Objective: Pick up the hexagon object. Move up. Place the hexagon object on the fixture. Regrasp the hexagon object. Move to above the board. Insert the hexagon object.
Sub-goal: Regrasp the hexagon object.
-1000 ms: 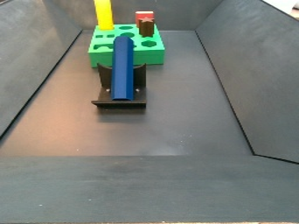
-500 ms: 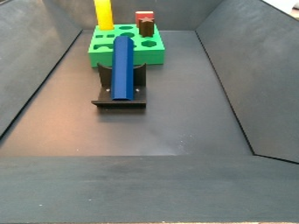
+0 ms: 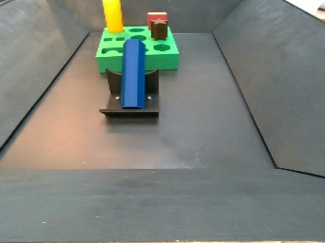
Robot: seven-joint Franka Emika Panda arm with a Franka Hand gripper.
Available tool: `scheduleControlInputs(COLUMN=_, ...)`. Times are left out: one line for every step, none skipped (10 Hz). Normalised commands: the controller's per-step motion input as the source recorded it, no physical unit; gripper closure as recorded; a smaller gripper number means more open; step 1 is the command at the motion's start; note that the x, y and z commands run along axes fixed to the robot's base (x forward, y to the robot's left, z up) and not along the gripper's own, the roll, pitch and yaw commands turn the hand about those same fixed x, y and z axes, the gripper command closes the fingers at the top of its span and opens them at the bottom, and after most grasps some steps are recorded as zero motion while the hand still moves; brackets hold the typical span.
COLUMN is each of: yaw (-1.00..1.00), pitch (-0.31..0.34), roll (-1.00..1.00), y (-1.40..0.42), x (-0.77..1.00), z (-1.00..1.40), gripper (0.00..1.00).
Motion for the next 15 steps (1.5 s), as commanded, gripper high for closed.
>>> scheduleControlInputs(yaw=0.23, pitch=0.106, roll=0.3, y=-0.04, x=0.1, z=0.0, gripper=0.0)
scheduleControlInputs(yaw=0.22, pitch=0.043, roll=0.2, y=-0.04, x=0.09, z=0.0, gripper=0.0)
scheduleControlInputs(yaw=0.22, pitch=0.024, roll=0.18, y=-0.04, x=0.09, z=-0.01, gripper=0.0)
scheduleControlInputs(yaw=0.17, pitch=0.016, roll=0.21, y=0.05, x=0.03, z=-1.0, gripper=0.0)
scheduleControlInputs(yaw=0.14, pitch=-0.001, roll=0.2, y=0.04, x=0.04, z=-1.0, gripper=0.0)
scheduleControlInputs(yaw=0.11, pitch=-0.04, roll=0.17, y=0.04, x=0.05, z=-1.0, gripper=0.0)
scheduleControlInputs(yaw=0.1, pitch=-0.055, roll=0.14, y=0.04, x=0.05, z=-1.0, gripper=0.0)
scheduleControlInputs(yaw=0.08, pitch=-0.076, roll=0.1, y=0.03, x=0.06, z=-1.0, gripper=0.0)
scheduleControlInputs(yaw=0.05, pitch=-0.088, roll=0.07, y=0.03, x=0.07, z=-1.0, gripper=0.0)
scheduleControlInputs(yaw=0.03, pitch=-0.086, roll=0.07, y=0.03, x=0.08, z=-1.0, gripper=0.0)
scheduleControlInputs(yaw=0.01, pitch=-0.083, roll=0.07, y=0.02, x=0.09, z=-1.0, gripper=0.0)
scheduleControlInputs(yaw=0.0, pitch=-0.073, roll=0.07, y=0.02, x=0.09, z=-1.0, gripper=0.0)
scheduleControlInputs(yaw=-0.01, pitch=-0.065, roll=0.07, y=0.02, x=0.1, z=-1.0, gripper=0.0)
scheduleControlInputs(yaw=-0.03, pitch=-0.034, roll=0.06, y=0.01, x=0.1, z=-0.8, gripper=0.0)
scheduleControlInputs(yaw=-0.03, pitch=-0.015, roll=0.07, y=0.0, x=0.09, z=-0.64, gripper=0.0)
